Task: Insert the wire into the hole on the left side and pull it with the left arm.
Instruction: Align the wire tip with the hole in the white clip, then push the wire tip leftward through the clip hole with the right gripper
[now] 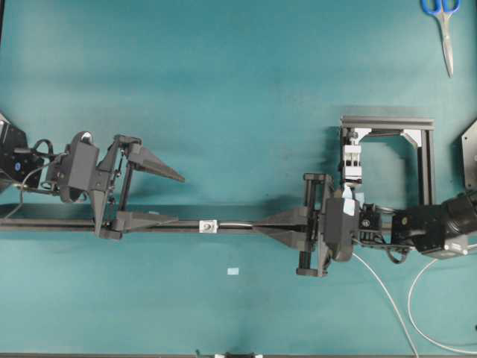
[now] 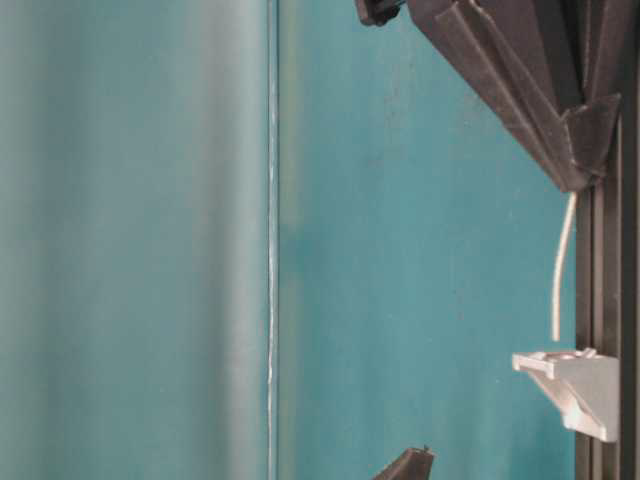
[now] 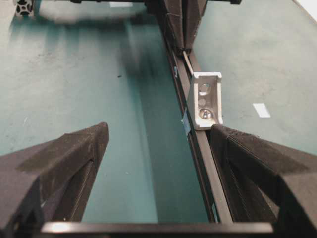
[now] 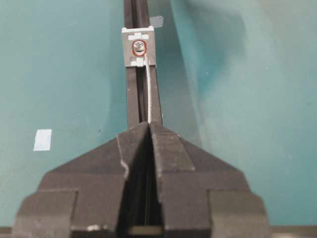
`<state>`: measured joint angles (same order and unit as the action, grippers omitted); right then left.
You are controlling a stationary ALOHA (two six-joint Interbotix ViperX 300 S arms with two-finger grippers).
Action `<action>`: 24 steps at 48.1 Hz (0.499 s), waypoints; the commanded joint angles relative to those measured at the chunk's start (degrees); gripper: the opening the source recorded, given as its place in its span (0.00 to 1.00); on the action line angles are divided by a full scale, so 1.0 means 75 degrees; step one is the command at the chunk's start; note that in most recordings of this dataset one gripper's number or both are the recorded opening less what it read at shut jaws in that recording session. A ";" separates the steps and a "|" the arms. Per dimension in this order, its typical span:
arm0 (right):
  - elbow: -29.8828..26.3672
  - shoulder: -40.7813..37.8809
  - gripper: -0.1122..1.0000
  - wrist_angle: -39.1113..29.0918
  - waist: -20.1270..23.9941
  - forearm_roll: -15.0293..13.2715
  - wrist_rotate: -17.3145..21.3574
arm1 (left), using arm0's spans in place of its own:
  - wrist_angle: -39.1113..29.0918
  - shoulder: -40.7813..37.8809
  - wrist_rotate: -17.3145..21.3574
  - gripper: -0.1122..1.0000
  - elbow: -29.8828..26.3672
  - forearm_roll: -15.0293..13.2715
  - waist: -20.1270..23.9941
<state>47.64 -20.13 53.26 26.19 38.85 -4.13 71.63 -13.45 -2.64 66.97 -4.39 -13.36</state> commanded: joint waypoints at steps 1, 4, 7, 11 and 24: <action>-0.0059 0.0047 0.03 -0.0117 -0.0023 -0.0059 -0.0023 | 0.0023 0.0152 0.0012 0.68 -0.0047 0.0012 0.0000; -0.0082 0.0047 0.03 -0.0141 -0.0035 -0.0059 -0.0035 | 0.0023 0.0152 0.0012 0.68 -0.0047 0.0012 0.0012; -0.0094 0.0035 0.03 -0.0164 -0.0047 -0.0059 -0.0035 | 0.0023 0.0152 0.0012 0.68 -0.0047 0.0012 0.0000; -0.0094 0.0047 0.03 -0.0164 -0.0047 -0.0082 -0.0035 | 0.0023 0.0141 0.0012 0.68 -0.0059 0.0012 0.0000; -0.0176 0.0047 0.03 -0.0199 -0.0082 -0.0082 -0.0047 | 0.0023 0.0141 0.0012 0.68 -0.0047 0.0012 0.0000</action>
<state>46.93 -20.13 52.38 25.84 38.41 -4.31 71.63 -13.45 -2.64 66.88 -4.39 -13.36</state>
